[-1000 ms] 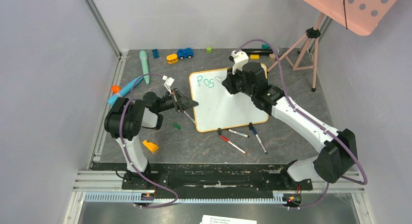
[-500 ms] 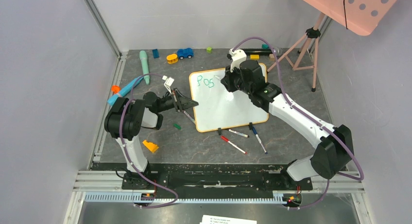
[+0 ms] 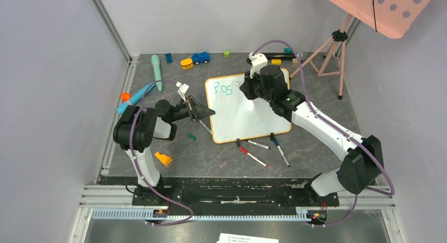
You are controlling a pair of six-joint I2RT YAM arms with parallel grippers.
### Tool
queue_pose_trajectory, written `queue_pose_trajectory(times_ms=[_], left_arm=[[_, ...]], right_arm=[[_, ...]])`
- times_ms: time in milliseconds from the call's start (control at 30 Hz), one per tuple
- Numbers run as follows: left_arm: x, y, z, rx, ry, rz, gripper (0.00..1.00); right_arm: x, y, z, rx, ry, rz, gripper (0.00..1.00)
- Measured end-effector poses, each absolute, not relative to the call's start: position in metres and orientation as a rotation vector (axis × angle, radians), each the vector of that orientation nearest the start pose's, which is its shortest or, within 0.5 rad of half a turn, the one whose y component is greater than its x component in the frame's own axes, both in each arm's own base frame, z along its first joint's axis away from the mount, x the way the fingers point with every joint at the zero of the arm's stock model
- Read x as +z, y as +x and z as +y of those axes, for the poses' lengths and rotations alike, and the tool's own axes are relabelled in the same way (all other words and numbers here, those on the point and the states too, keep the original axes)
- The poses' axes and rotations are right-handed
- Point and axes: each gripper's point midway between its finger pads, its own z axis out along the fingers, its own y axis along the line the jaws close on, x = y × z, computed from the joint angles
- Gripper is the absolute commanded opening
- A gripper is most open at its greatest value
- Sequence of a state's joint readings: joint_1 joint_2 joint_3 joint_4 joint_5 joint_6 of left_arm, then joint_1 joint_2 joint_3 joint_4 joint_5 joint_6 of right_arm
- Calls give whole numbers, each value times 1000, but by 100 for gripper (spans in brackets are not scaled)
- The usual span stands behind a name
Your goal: Write a sentence on the whiteboard
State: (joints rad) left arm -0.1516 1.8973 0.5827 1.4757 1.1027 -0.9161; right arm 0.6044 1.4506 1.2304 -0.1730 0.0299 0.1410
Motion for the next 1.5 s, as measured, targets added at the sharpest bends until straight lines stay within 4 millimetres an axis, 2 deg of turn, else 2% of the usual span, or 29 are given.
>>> queue_pose_trajectory(times_ms=[800,1133,1500], left_arm=[[137,321,-223,-1585,419,1683,2],[137,320,-223,-1587,423,1683,2],[137,320,-223,-1587,423,1683,2]], right_arm=[[247,373,260,466,-438,1944,0],[266,362,252,480,-432,1888,0],[252,357,250,480,-444,1913,0]])
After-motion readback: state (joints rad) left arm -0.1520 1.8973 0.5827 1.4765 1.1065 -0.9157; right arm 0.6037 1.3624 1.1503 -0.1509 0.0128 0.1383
